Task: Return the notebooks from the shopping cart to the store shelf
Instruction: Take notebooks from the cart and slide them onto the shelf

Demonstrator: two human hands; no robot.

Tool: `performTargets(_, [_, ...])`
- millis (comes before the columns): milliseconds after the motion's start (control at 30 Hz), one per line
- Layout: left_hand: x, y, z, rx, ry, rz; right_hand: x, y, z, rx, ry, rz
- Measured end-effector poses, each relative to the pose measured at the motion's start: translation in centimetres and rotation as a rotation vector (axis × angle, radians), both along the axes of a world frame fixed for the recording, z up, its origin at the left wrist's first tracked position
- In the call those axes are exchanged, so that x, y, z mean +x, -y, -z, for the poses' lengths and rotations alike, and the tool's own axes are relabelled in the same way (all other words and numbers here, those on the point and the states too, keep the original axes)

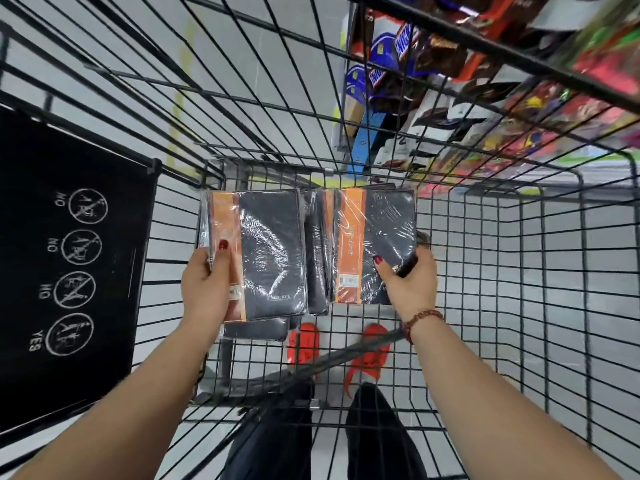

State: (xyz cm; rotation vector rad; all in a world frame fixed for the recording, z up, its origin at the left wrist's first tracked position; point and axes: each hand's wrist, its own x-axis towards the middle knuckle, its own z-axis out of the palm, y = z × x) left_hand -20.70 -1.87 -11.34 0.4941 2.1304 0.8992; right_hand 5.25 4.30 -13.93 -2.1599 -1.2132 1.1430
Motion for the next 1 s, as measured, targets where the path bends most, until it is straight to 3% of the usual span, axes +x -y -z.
performTargets(200, [0.5,0.1,-2.1,0.019,-0.035,0.013,1.2,1.5,-2.8,-0.004,0.139,0.004])
performTargets(400, [0.9,0.6,-7.0,0.015,-0.050,0.104,2.4,2.1,-8.7,0.093,0.079,-0.017])
performTargets(800, [5.8,0.9,-19.2,0.175,0.117,0.197,6.7,7.6,-25.0,0.419,-0.284,0.411])
performTargets(1000, [11.5,0.5,-24.9,0.276,0.197,0.270,11.3,10.1,-29.8,0.595,-0.354,0.654])
